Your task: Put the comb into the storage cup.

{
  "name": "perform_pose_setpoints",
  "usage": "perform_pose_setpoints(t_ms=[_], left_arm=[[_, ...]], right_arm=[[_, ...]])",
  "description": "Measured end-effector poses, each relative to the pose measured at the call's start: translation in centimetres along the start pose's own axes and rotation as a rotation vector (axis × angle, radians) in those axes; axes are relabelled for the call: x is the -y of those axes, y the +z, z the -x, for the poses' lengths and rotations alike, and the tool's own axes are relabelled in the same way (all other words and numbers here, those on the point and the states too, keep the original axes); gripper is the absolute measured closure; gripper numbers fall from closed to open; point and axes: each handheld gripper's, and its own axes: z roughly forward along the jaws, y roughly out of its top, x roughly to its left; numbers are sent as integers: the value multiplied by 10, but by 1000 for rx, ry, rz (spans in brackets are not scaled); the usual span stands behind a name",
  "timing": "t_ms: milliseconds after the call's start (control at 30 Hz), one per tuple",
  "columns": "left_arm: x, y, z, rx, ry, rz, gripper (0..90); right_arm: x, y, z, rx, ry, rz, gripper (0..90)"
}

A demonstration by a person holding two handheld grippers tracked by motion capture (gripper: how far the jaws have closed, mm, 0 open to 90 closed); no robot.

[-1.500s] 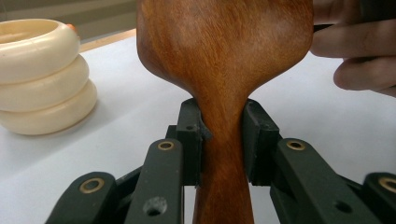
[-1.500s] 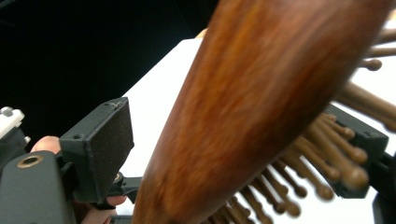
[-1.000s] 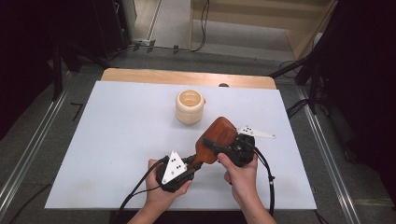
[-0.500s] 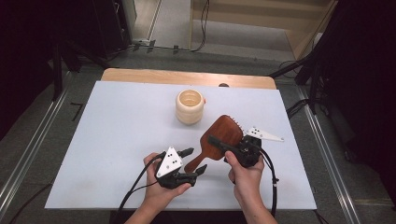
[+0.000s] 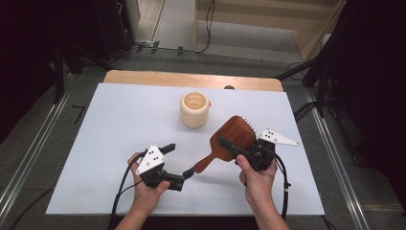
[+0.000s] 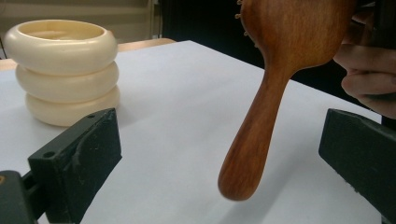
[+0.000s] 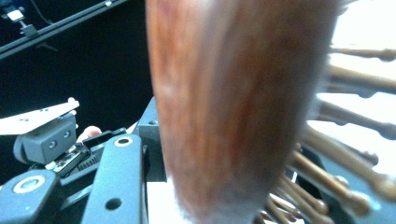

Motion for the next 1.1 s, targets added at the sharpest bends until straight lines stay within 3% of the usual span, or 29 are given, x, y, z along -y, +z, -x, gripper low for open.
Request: perform_pose_setpoints(t_ms=[133,567,1100], left_arm=[[2,-8,-8,-29,15,1,0],[12,-42,-43,-135,-4,16,0],[25,-89,-72,-263,-23,19,0]], right_arm=[[-2,-1,-1,3,-27,4,505],[-7,-8,-7,11,-104,28,504],[-7,-9,-6,16,-126,27,504]])
